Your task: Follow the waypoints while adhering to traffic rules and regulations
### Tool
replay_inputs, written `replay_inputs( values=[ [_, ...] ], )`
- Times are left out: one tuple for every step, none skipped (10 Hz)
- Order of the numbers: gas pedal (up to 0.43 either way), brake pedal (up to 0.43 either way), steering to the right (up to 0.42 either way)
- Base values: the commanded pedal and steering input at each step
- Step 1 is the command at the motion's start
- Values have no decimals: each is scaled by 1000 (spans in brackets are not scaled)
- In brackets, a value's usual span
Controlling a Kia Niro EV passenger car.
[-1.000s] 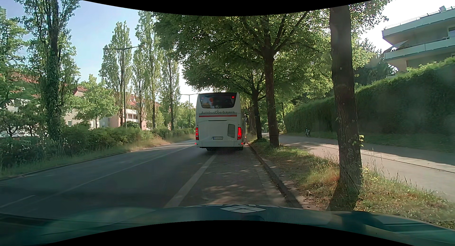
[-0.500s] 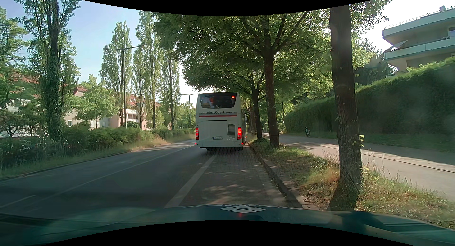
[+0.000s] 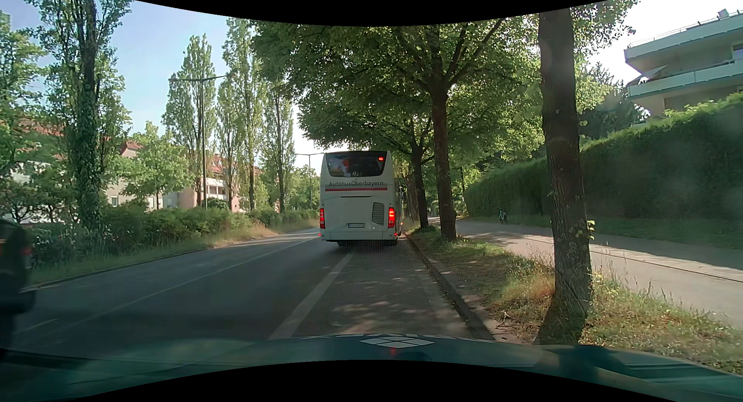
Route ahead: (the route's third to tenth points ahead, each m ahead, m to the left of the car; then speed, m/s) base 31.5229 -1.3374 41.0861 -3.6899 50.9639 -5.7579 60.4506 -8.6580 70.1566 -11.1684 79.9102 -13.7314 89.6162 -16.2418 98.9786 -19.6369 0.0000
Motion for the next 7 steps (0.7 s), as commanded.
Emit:
replay_inputs(
  values=[
    [0,0,-483],
    [0,0,-482],
    [0,0,-478],
    [0,0,-467],
    [0,0,-448],
    [0,0,-438],
    [0,0,-430]
  ],
)
